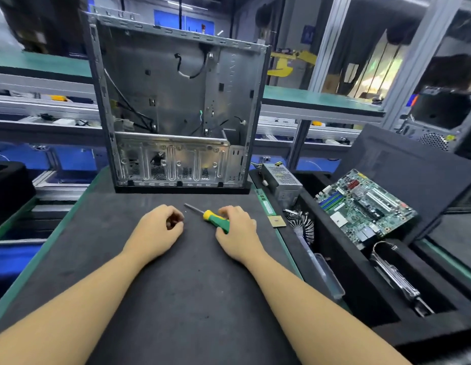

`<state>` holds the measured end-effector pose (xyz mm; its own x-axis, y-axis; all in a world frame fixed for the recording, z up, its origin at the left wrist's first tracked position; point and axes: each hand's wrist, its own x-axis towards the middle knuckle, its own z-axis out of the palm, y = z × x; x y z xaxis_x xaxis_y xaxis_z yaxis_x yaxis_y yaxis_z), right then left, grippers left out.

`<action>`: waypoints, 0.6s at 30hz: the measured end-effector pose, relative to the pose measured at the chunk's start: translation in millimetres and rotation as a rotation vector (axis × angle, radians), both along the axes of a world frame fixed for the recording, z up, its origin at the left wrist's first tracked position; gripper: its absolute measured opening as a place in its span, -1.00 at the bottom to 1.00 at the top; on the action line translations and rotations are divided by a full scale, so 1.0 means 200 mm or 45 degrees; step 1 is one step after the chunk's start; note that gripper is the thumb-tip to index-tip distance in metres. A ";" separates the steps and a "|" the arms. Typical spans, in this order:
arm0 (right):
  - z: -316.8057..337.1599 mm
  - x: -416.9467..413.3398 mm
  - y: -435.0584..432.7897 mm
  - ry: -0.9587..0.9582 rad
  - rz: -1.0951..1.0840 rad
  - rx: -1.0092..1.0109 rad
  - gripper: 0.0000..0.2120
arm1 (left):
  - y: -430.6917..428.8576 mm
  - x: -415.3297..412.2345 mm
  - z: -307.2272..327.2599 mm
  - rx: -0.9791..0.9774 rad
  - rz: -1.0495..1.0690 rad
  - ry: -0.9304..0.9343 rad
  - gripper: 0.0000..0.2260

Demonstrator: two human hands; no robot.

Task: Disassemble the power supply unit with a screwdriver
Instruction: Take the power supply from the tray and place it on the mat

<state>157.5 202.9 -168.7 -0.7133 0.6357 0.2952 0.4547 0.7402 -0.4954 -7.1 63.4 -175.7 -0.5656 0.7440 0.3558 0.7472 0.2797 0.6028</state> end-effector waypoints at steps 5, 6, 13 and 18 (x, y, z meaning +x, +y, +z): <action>0.00 0.00 -0.01 0.013 0.005 0.025 -0.71 | 0.03 -0.03 -0.04 -0.136 0.032 0.232 -0.81; 0.00 0.01 -0.01 0.017 0.015 0.020 -0.71 | 0.04 -0.03 -0.05 -0.172 0.035 0.280 -0.76; 0.02 0.03 0.00 0.174 0.016 -0.187 -0.70 | 0.11 0.04 0.01 -0.181 0.042 0.508 -0.57; 0.09 0.10 0.17 0.282 -0.136 -0.338 -0.70 | 0.32 0.16 0.11 -0.113 -0.080 0.422 -0.63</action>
<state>178.1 237.4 -150.7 -0.5760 0.7784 0.2497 0.3827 0.5267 -0.7590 25.4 128.0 -153.0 -0.3821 0.8100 0.4448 0.9158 0.2674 0.2998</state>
